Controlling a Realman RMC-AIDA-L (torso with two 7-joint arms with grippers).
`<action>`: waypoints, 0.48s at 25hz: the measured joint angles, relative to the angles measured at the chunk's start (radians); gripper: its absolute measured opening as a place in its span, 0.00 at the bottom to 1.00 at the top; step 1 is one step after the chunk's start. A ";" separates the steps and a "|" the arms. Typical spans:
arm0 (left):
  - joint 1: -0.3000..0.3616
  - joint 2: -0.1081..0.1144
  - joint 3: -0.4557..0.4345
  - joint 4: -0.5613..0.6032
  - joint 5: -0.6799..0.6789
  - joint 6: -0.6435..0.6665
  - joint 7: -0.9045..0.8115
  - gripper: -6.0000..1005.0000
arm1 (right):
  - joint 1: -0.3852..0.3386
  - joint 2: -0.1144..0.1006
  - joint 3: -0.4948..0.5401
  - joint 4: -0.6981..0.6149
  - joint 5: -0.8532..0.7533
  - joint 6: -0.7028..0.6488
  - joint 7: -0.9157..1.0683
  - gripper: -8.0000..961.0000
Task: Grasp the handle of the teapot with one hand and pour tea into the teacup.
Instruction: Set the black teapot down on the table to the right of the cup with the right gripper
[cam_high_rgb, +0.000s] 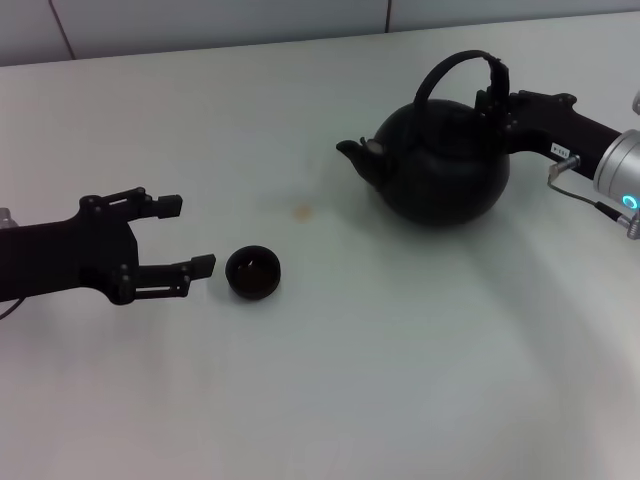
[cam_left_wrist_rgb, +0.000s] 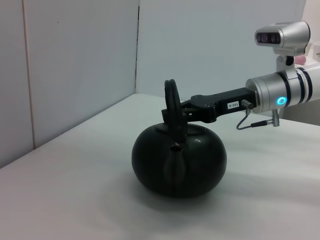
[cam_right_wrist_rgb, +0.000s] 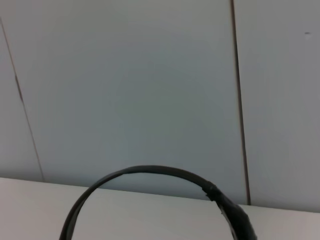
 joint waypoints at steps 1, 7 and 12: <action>0.000 0.000 0.000 0.000 0.000 0.000 0.000 0.86 | 0.000 0.000 0.000 0.000 0.000 -0.003 0.000 0.10; 0.005 0.000 -0.001 0.000 0.000 0.001 0.000 0.86 | -0.012 0.001 -0.003 -0.012 -0.003 -0.054 0.001 0.13; 0.005 0.002 -0.001 0.000 0.000 0.006 0.000 0.86 | -0.014 0.001 -0.006 -0.022 -0.003 -0.058 0.007 0.19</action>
